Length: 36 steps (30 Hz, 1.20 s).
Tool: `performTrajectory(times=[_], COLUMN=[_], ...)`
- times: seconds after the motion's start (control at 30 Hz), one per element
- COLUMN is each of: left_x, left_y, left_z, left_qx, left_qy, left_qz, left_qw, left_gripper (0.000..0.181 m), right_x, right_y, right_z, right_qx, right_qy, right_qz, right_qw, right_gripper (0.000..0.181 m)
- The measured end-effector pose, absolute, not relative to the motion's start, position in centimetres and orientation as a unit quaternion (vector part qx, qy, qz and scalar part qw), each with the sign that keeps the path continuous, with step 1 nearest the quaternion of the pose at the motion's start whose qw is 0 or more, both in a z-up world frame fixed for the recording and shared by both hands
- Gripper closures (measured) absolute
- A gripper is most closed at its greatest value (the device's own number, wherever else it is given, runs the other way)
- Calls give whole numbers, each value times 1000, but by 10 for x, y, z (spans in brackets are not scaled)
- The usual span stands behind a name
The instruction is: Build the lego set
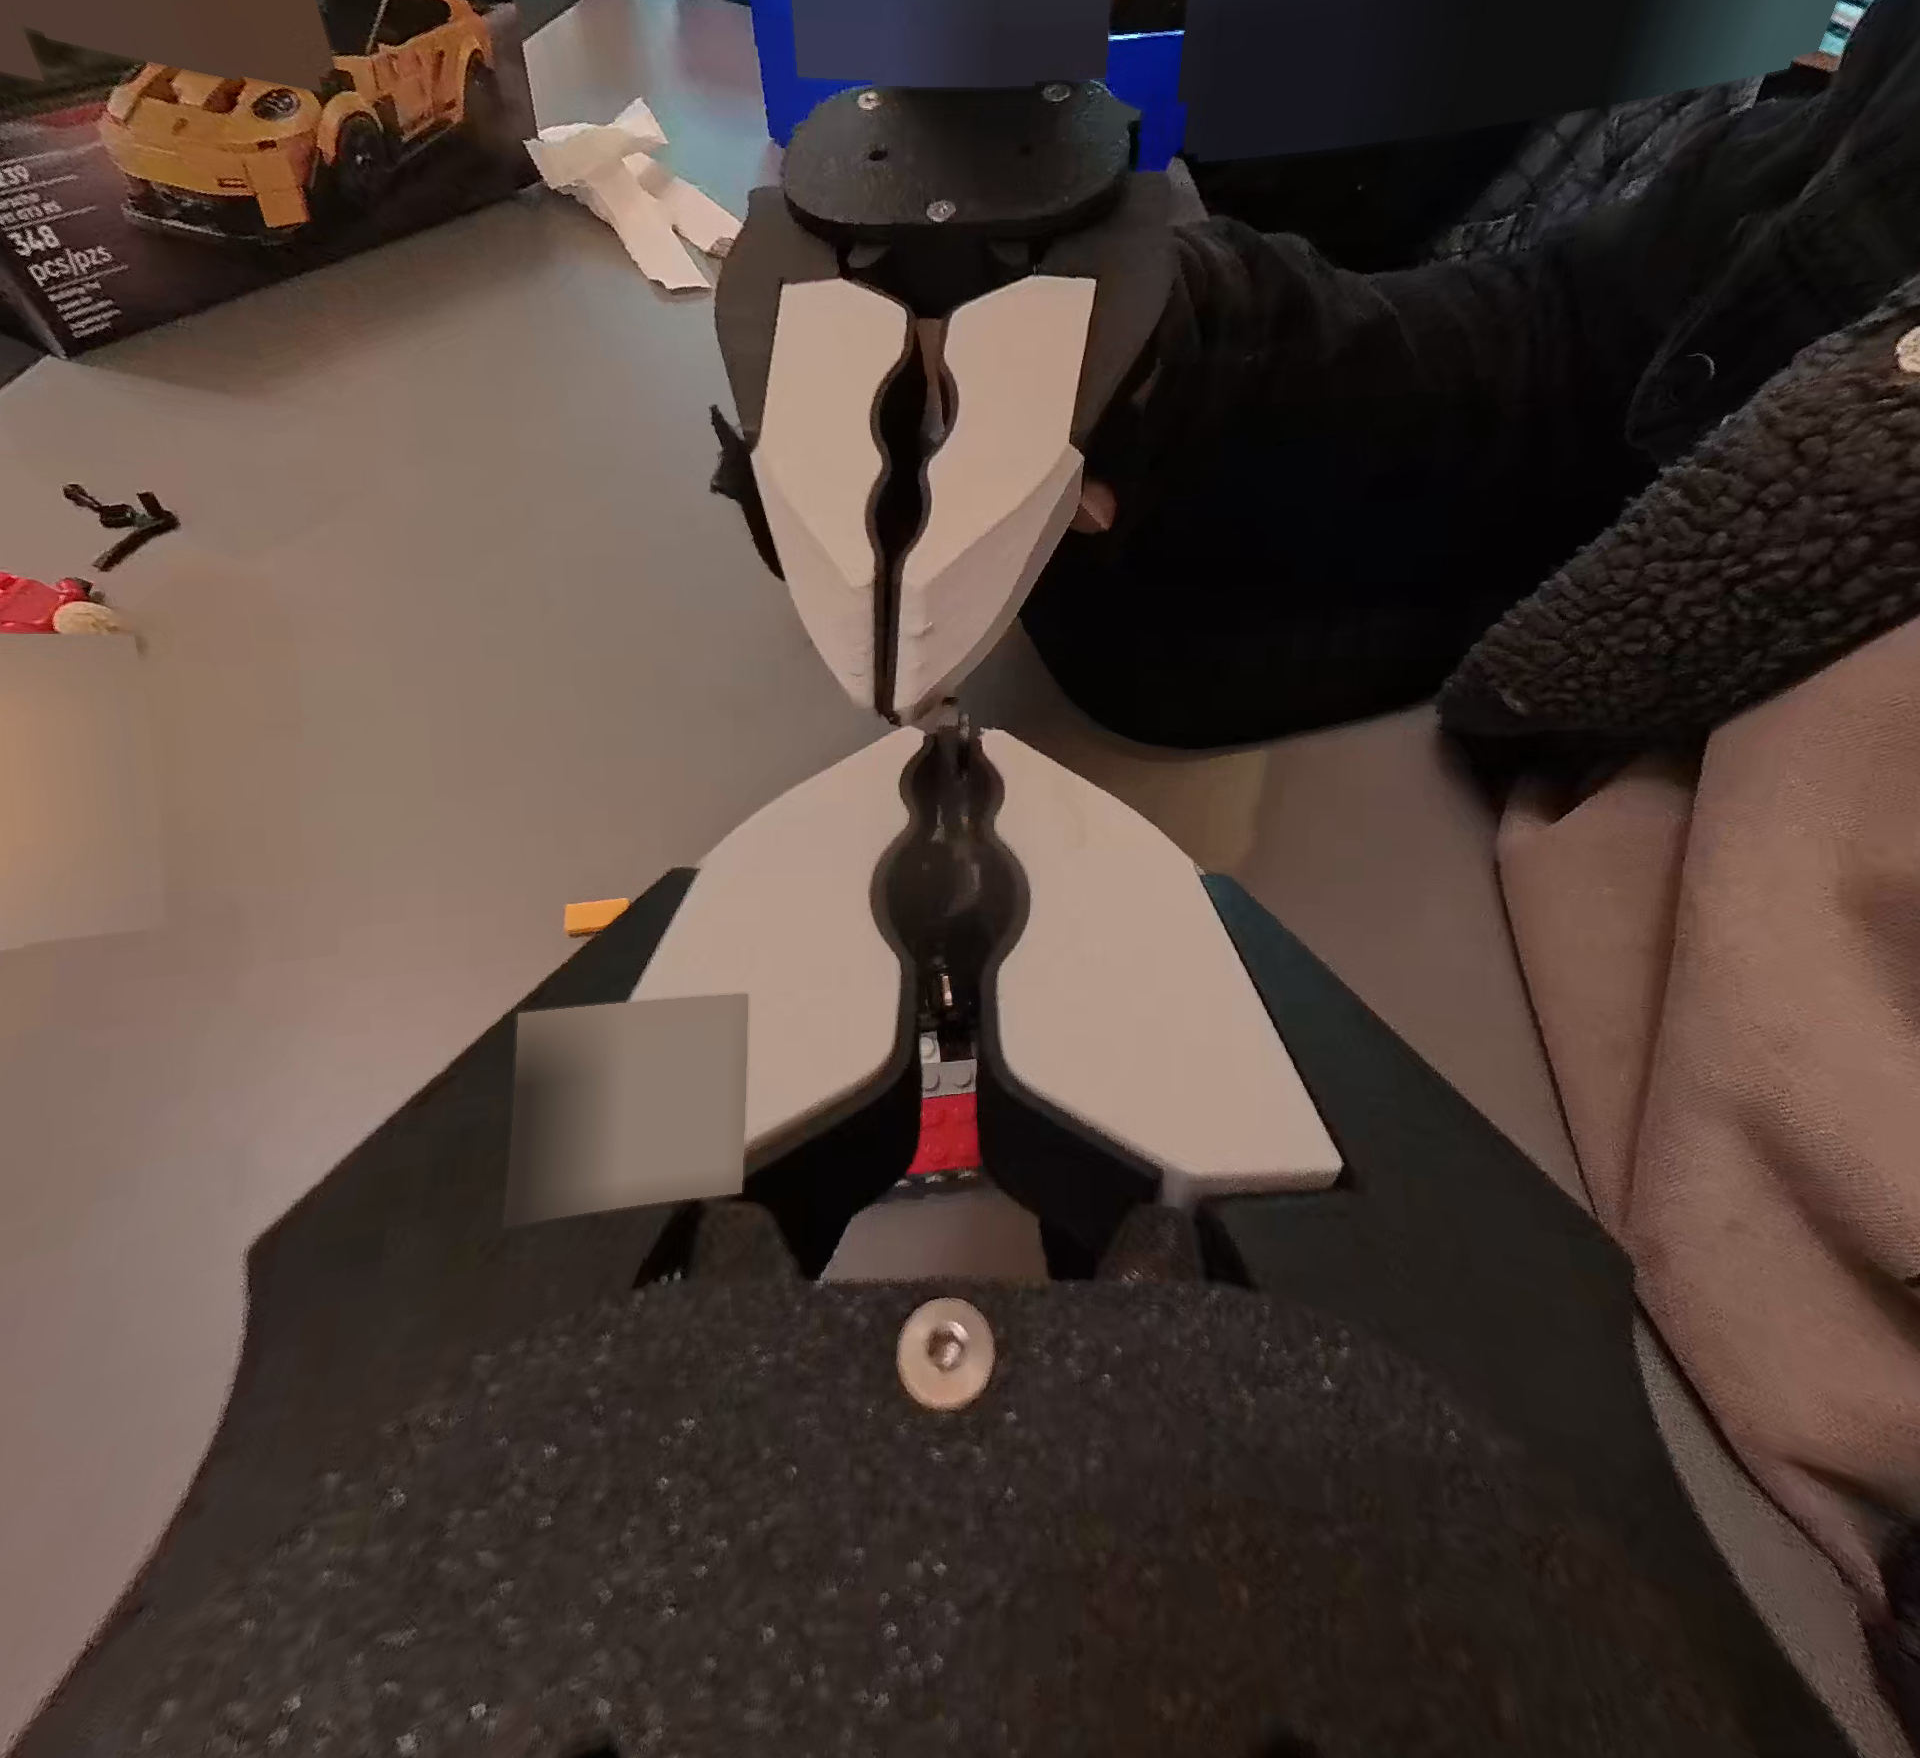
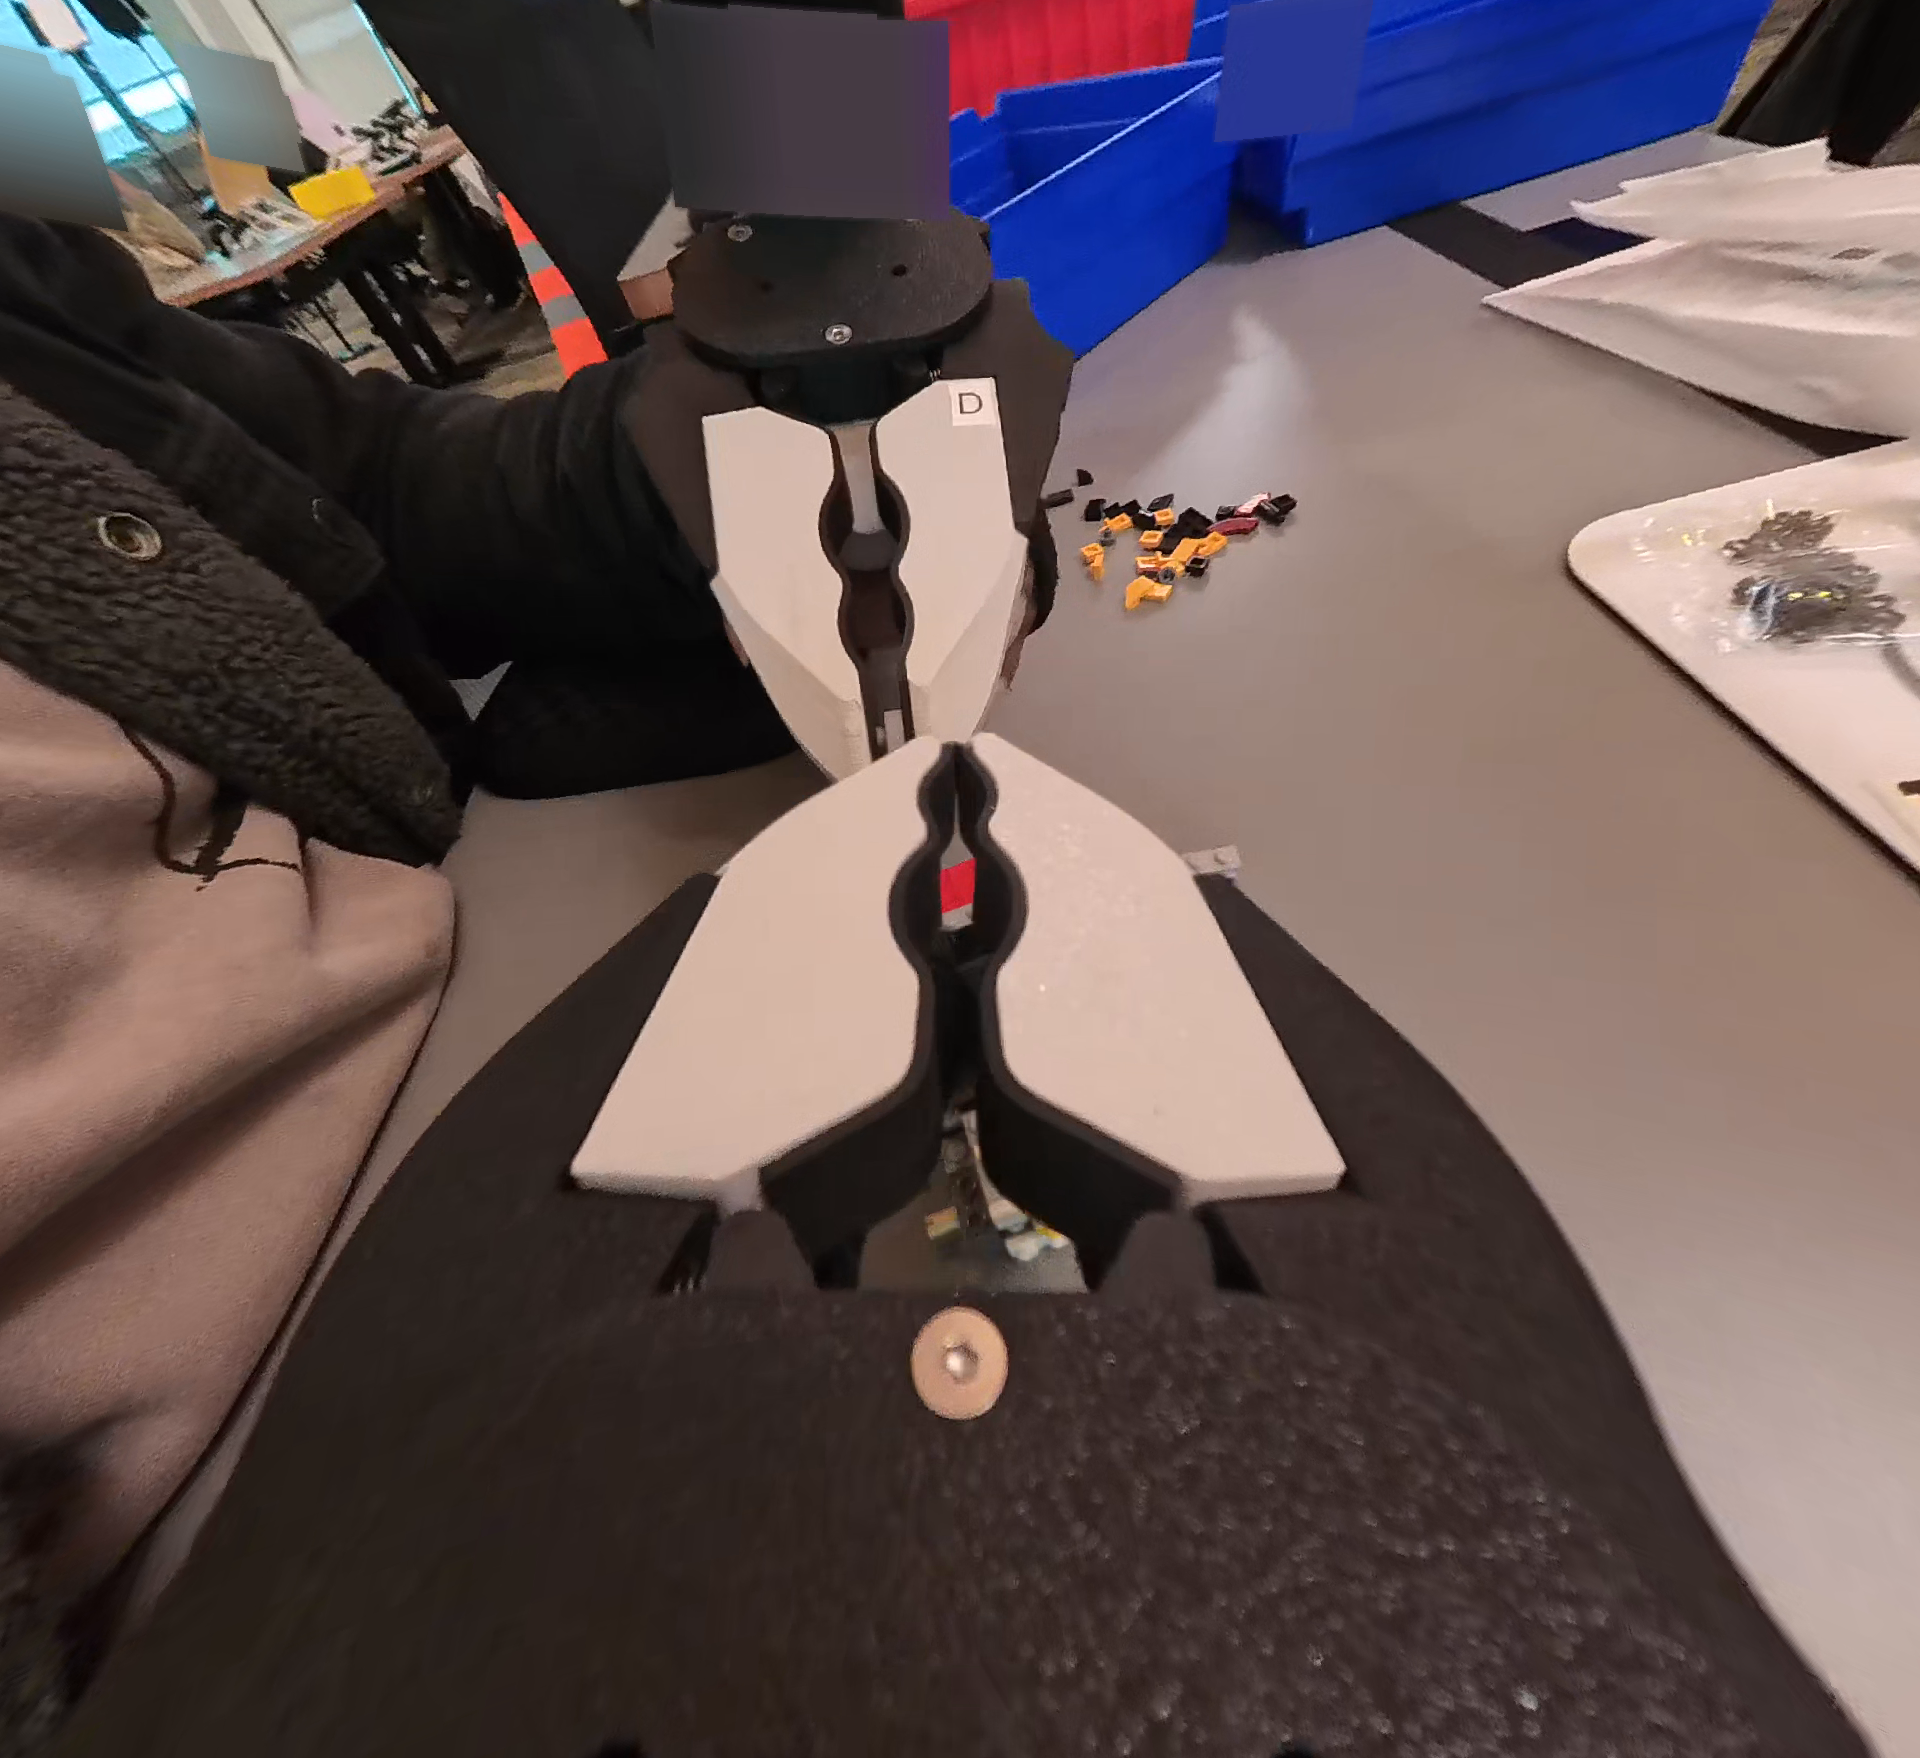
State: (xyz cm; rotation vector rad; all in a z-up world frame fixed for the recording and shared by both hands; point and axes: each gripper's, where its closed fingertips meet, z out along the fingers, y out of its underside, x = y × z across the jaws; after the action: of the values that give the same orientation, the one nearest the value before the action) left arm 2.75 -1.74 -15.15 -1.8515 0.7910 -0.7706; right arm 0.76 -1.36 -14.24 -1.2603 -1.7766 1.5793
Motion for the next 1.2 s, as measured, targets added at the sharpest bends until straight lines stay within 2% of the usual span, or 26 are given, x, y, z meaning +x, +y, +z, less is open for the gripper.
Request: performTrajectory(times=[0.37, 0.5, 0.7, 1.0, 1.1, 1.2], left_x=[12, 10, 16, 14, 15, 17], left_y=[-15, -14, -18, -19, -19, -20], left_z=[-159, -160, -160, -156, -156, -157], left_qx=[-756, -755, -750, -744, -743, -743], left_qy=[301, 300, 318, 316, 318, 324], left_qz=[-315, -313, -307, -310, -312, -311], left_qw=[488, 492, 491, 501, 499, 496], left_gripper=[177, 177, 177, 177, 177, 177], right_x=[7, 9, 9, 11, 9, 7], right_y=[-8, -13, -21, -17, -17, -23], right_z=[-143, -145, -147, -141, -143, -149], right_qx=[-458, -451, -442, -437, -442, -441], right_qy=[-617, -615, -625, -618, -619, -631], right_qz=[600, 616, 613, 621, 615, 606], right_qw=[222, 198, 196, 205, 206, 200], right_gripper=[181, 169, 181, 181, 168, 170])
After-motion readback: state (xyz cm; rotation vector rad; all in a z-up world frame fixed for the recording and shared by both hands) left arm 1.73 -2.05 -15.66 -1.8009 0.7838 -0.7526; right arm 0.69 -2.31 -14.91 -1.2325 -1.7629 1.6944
